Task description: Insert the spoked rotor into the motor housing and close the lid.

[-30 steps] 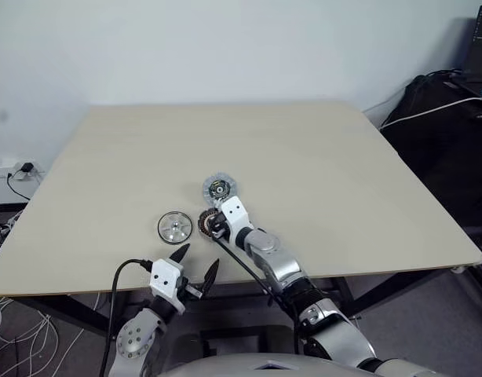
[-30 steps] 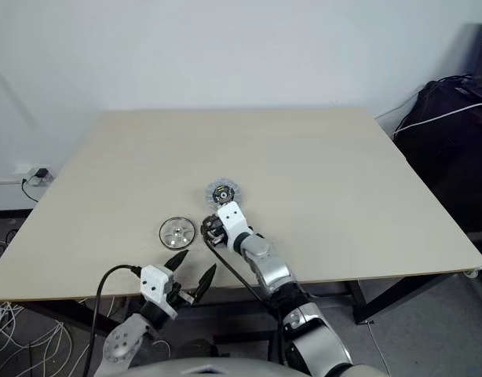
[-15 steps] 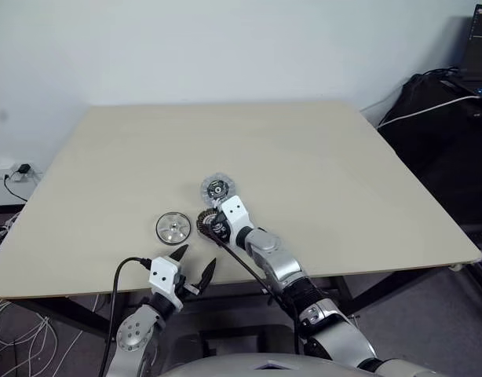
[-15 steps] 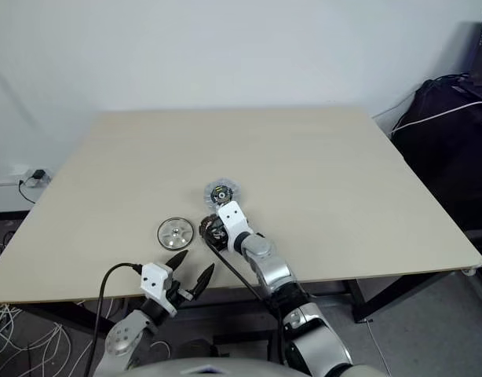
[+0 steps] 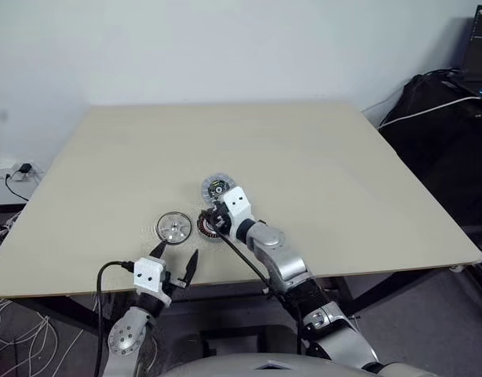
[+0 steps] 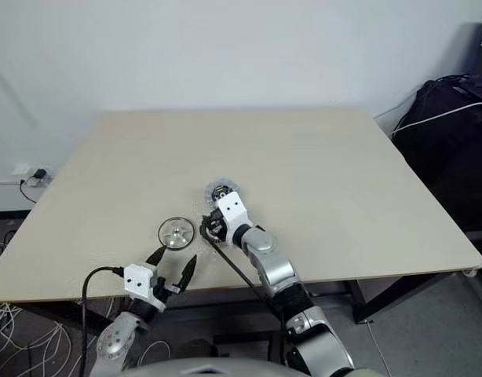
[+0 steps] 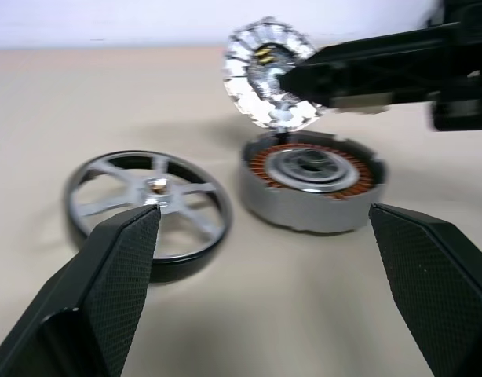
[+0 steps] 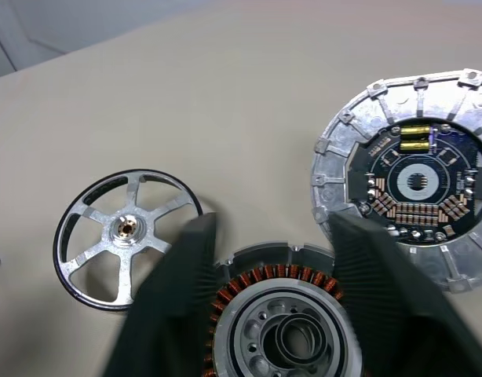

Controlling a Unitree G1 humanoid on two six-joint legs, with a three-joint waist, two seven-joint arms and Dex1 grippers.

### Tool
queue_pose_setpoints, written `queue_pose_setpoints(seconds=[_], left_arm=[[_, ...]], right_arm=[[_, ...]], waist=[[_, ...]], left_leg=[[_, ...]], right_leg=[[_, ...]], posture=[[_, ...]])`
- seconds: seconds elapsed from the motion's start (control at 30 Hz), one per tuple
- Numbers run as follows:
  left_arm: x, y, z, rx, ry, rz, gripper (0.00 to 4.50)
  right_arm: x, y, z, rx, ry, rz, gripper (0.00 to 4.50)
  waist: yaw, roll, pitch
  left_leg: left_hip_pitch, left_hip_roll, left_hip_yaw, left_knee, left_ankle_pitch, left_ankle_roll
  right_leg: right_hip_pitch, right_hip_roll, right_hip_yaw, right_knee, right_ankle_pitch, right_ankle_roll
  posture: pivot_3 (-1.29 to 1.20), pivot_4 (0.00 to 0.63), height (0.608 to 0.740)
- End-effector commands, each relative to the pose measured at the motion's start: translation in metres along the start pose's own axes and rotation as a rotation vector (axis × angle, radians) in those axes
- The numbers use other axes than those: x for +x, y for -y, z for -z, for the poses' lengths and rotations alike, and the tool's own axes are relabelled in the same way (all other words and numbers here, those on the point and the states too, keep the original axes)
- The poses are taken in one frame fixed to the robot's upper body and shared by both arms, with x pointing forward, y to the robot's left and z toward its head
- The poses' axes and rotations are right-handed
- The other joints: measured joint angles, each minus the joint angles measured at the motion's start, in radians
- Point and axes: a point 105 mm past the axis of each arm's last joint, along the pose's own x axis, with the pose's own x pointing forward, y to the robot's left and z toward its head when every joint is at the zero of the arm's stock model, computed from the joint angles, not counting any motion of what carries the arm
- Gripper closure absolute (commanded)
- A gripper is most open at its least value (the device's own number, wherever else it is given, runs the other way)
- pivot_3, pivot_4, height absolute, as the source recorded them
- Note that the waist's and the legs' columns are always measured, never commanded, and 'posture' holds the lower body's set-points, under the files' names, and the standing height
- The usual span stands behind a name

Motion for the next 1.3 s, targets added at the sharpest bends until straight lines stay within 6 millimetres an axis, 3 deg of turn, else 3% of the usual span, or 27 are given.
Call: queue_pose_setpoints(seconds=[0.03, 0.13, 0.17, 0.4, 0.8, 1.03, 1.3], left_arm=[[-0.001, -0.004, -0.002, 0.016, 0.016, -0.004, 0.0], [-0.003, -0.005, 0.001, 0.012, 0.005, -0.002, 0.0], [-0.003, -0.004, 0.002, 0.01, 0.004, 0.0, 0.0], [-0.008, 0.004, -0.001, -0.007, 0.008, 0.019, 0.0], [-0.004, 0.017, -0.012, -0.02, 0.025, 0.095, 0.0], [-0.007, 0.028, -0.003, -0.044, -0.024, 0.231, 0.0], [-0.005, 0.022, 0.0, -0.028, -0.025, 0.202, 0.0]], right_arm=[[-0.001, 0.003, -0.012, 0.001, 0.039, 0.019, 3.52], [-0.002, 0.01, -0.005, -0.016, 0.006, 0.062, 4.46], [-0.002, 0.012, -0.003, -0.019, -0.004, 0.073, 4.48], [-0.002, 0.022, 0.007, -0.095, -0.081, 0.143, 4.48], [0.0, 0.022, 0.014, -0.106, -0.135, 0.151, 4.48], [0.003, 0.019, 0.015, -0.109, -0.145, 0.138, 4.48], [0.003, 0.018, 0.015, -0.105, -0.148, 0.133, 4.48]], waist=[[0.0, 0.0, 0.0], [-0.001, 0.0, 0.0], [0.0, 0.0, 0.0], [-0.003, 0.0, 0.0], [-0.002, 0.0, 0.0], [-0.004, 0.0, 0.0], [-0.003, 0.0, 0.0]], left_leg=[[0.0, 0.0, 0.0, 0.0, 0.0, 0.0], [0.0, 0.0, 0.0, 0.0, 0.0, 0.0], [0.0, 0.0, 0.0, 0.0, 0.0, 0.0], [0.0, 0.0, 0.001, 0.0, 0.0, 0.0], [0.0, 0.0, 0.0, 0.0, 0.0, 0.0], [0.0, 0.0, 0.001, 0.0, 0.0, 0.0], [0.0, 0.0, 0.0, 0.0, 0.0, 0.0]], right_leg=[[0.0, 0.0, 0.0, 0.0, 0.0, 0.0], [0.0, 0.0, 0.0, 0.0, 0.0, 0.0], [0.0, 0.0, 0.0, 0.0, 0.0, 0.0], [0.0, 0.0, 0.0, 0.0, 0.0, 0.0], [0.0, 0.0, 0.0, 0.0, 0.0, 0.0], [-0.001, 0.0, 0.0, 0.0, 0.0, 0.0], [0.0, 0.0, 0.0, 0.0, 0.0, 0.0]], posture=[[0.0, 0.0, 0.74], [0.0, 0.0, 0.74], [0.0, 0.0, 0.74], [0.0, 0.0, 0.74], [0.0, 0.0, 0.74], [0.0, 0.0, 0.74], [0.0, 0.0, 0.74]])
